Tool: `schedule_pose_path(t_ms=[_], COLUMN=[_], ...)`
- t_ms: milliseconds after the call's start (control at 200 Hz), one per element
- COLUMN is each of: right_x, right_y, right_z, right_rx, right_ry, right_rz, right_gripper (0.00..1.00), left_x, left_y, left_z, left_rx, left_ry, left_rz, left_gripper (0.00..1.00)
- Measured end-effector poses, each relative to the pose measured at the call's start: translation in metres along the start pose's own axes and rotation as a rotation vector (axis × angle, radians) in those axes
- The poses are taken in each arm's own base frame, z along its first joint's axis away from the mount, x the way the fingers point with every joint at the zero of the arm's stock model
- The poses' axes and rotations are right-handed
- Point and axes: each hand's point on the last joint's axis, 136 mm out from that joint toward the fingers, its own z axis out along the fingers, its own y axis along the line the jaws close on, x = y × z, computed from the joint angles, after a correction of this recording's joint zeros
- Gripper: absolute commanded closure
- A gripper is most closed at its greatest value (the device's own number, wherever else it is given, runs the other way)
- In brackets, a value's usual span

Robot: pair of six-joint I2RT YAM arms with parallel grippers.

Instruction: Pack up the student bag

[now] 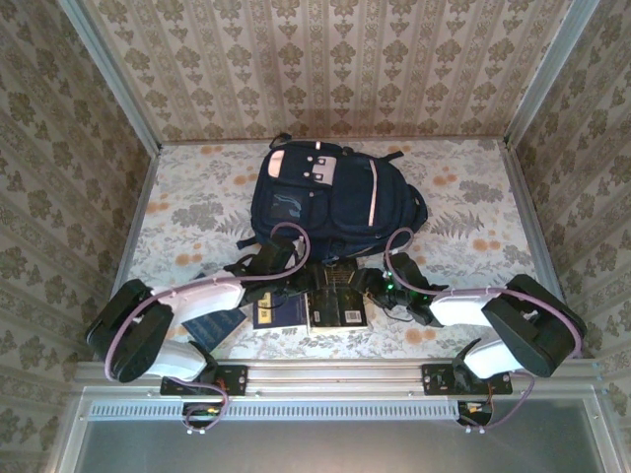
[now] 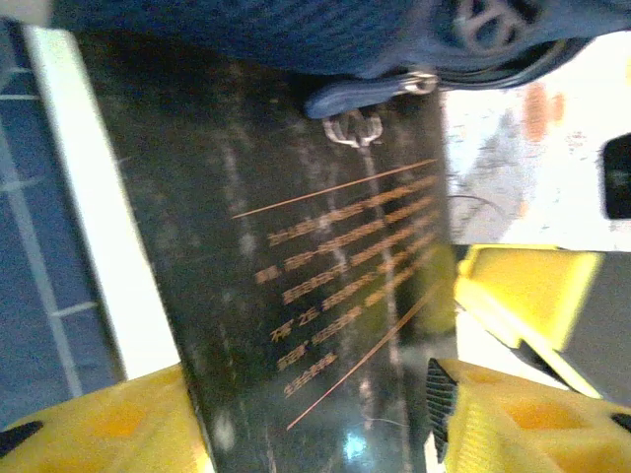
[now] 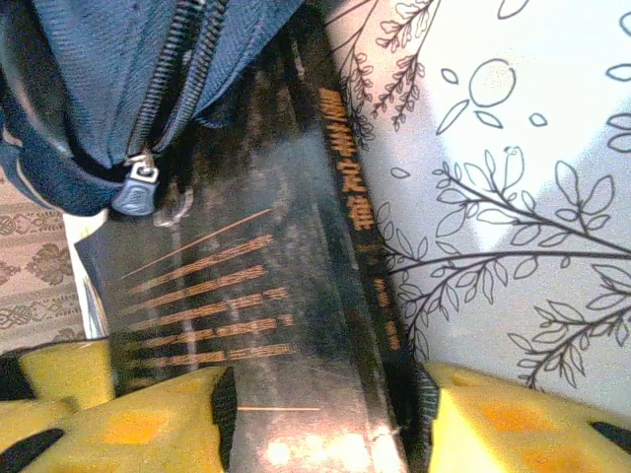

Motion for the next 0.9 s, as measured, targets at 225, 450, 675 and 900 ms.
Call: schedule_pose_path(t_ms=[225, 450, 675, 900], right_x=[-0.003, -0.004, -0.004, -0.005], right_y=[0.006, 0.009, 0.009, 0.013], right_z=[0.007, 0.009, 0.008, 0.0], right_rx=[-0.039, -0.053, -0.054, -0.042], right_ry=[-0.009, -0.014, -0.015, -0.029], right_rz=[-0.009, -0.013, -0.014, -0.037], right_gripper=[0.54, 0.56, 0.56, 0.31], left_x=[0.001, 0.003, 0.01, 0.015], left_y=[-0.031, -0.028, -0.016, -0.01], left_z=[-0.02, -0.021, -0.008, -0.015], left_rx=[0.094, 0.093, 0.058, 0.029], left_ry=[-0.028, -0.027, 0.017, 0.032], left_rz=[0.028, 0.007, -0.017, 0.01], left_gripper=[0.54, 0.73, 0.87, 1.0])
